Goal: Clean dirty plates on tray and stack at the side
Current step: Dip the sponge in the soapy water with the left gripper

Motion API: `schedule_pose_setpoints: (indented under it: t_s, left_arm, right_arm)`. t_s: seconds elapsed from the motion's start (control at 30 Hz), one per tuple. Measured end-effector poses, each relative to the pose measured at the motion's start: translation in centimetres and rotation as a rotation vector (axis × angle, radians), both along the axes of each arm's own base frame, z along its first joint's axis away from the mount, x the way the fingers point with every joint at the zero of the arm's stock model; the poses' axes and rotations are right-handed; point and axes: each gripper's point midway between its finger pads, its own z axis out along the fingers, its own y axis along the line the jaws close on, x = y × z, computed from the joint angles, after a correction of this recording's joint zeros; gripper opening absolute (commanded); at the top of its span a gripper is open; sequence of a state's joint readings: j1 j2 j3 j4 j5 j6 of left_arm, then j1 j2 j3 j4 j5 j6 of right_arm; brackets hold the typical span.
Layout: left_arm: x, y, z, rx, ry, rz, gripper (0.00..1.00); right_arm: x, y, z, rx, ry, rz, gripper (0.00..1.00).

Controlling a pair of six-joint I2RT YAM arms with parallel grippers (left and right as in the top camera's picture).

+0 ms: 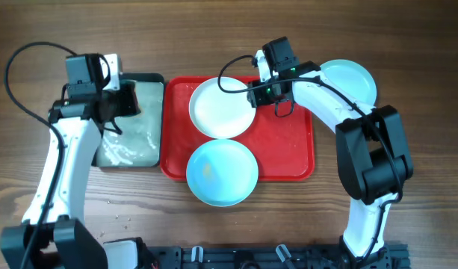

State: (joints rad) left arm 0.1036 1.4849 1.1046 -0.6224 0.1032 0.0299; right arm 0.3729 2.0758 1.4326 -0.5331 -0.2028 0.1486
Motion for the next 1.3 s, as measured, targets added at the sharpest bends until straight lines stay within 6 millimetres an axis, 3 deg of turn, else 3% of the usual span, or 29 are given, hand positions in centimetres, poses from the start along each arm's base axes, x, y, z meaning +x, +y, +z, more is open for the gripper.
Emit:
schedule_pose_setpoints:
  t_s: [0.1, 0.17, 0.33, 0.4, 0.43, 0.47, 0.53, 0.63, 0.83, 1.07, 1.13, 1.27, 1.3]
  left_arm:
    - [0.0, -0.7, 0.1, 0.009, -0.004, -0.032, 0.04]
    - [0.1, -0.9, 0.1, 0.011, -0.004, -0.04, 0.04]
    - [0.1, -0.9, 0.1, 0.011, -0.004, -0.04, 0.04]
    - [0.1, -0.9, 0.1, 0.012, -0.004, -0.041, 0.04]
    - [0.1, -0.9, 0.1, 0.013, -0.004, -0.042, 0.04]
    - [0.1, -0.9, 0.1, 0.013, -0.004, -0.043, 0.04]
    - [0.1, -0.9, 0.1, 0.013, -0.004, -0.043, 0.04]
    - [0.0, -0.9, -0.1, 0.012, 0.002, -0.043, 0.04]
    - [-0.2, -0.9, -0.4, 0.011, 0.018, -0.043, 0.04]
    - [-0.5, -0.9, -1.6, 0.009, 0.061, -0.042, 0.04]
    - [-0.5, -0.9, -1.9, 0.009, 0.069, -0.042, 0.04]
    - [-0.5, -0.9, -1.9, 0.008, 0.07, -0.042, 0.04]
    - [-0.6, -0.9, -1.9, 0.008, 0.072, -0.042, 0.04]
  right_arm:
    - [0.2, 0.1, 0.1, 0.008, -0.001, -0.018, 0.28]
    - [0.2, 0.1, 0.1, 0.014, 0.006, -0.036, 0.05]
    - [0.2, 0.2, 0.1, 0.024, 0.007, -0.049, 0.06]
    - [0.2, 0.2, 0.1, 0.024, 0.008, -0.051, 0.22]
    - [0.2, 0.2, 0.1, 0.024, 0.008, -0.05, 0.25]
    - [0.2, 0.2, 0.1, 0.024, 0.012, -0.054, 0.25]
    - [0.1, 0.2, 0.1, 0.024, 0.017, -0.055, 0.12]
    - [-0.1, 0.1, 0.0, 0.023, 0.025, -0.057, 0.05]
    - [-0.3, 0.0, -0.1, 0.019, 0.036, -0.057, 0.04]
    - [-0.6, 0.5, 0.0, 0.044, 0.048, -0.043, 0.18]
    - [-0.8, 0.5, -0.1, 0.043, 0.057, -0.041, 0.13]
    - [-1.0, 0.4, -0.1, 0.042, 0.065, -0.041, 0.13]
    - [-1.0, 0.4, -0.2, 0.043, 0.066, -0.041, 0.07]
